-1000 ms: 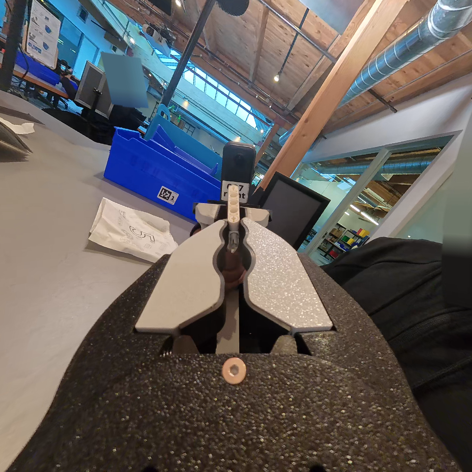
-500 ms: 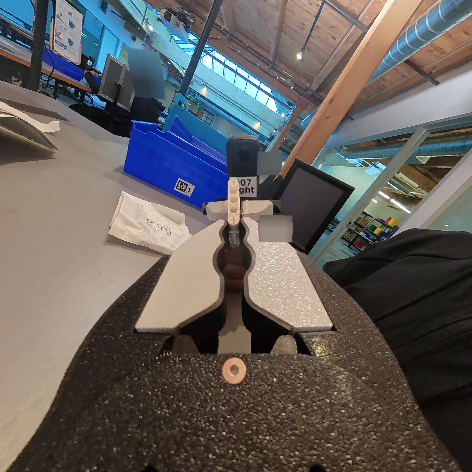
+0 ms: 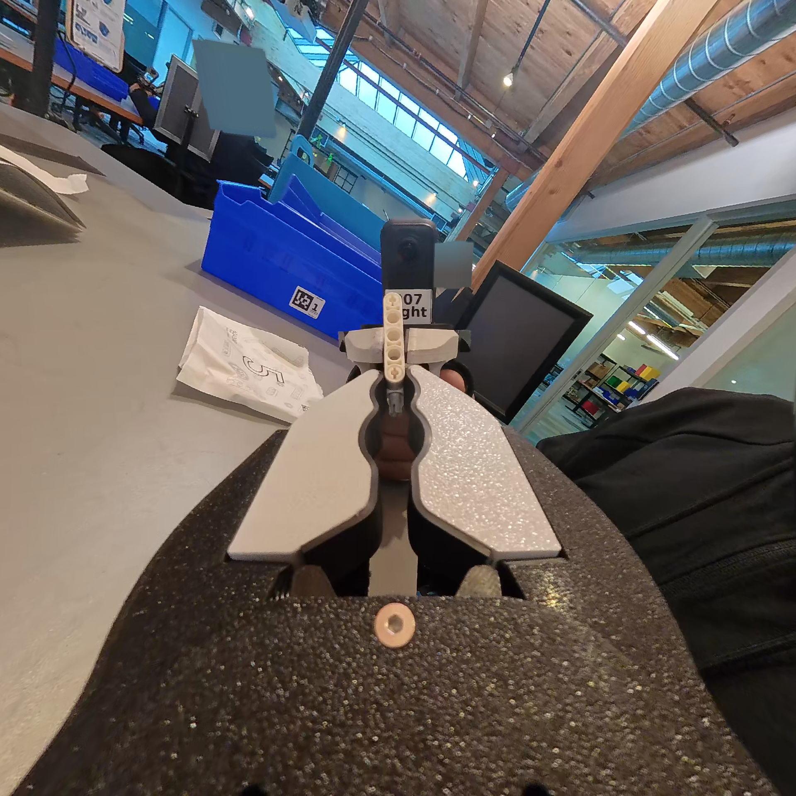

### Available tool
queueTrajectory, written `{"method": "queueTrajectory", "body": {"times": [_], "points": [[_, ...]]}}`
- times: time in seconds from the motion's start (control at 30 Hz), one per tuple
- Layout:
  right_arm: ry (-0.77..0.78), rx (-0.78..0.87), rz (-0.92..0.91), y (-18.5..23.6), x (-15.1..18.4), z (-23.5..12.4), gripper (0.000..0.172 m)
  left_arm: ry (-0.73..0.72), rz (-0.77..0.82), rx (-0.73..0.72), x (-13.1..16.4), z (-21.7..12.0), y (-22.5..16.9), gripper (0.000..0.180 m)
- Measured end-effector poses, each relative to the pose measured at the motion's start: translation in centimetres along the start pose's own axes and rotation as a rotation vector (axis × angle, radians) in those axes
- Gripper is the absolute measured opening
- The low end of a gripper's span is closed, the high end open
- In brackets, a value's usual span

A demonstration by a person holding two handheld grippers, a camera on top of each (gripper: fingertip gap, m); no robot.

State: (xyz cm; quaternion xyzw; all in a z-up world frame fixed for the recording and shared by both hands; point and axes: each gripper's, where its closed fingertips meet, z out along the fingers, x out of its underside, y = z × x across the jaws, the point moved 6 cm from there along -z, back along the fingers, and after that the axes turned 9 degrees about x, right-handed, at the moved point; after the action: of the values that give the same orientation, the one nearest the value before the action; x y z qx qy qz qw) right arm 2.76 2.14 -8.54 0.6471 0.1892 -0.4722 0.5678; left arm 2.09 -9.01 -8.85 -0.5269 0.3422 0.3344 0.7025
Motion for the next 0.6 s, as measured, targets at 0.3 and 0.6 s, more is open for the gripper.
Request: {"method": "queueTrajectory", "body": {"times": [0.3,0.6], "points": [[0.010,0.008,0.006,-0.10,0.04,0.08,0.006,0.000,-0.005,-0.003,-0.15,-0.22,0.20,0.008],[-0.015,0.058,-0.064,0.24,0.26,0.39,0.007,-0.058,-0.014,0.016,-0.36,-0.46,0.28,0.008]]}}
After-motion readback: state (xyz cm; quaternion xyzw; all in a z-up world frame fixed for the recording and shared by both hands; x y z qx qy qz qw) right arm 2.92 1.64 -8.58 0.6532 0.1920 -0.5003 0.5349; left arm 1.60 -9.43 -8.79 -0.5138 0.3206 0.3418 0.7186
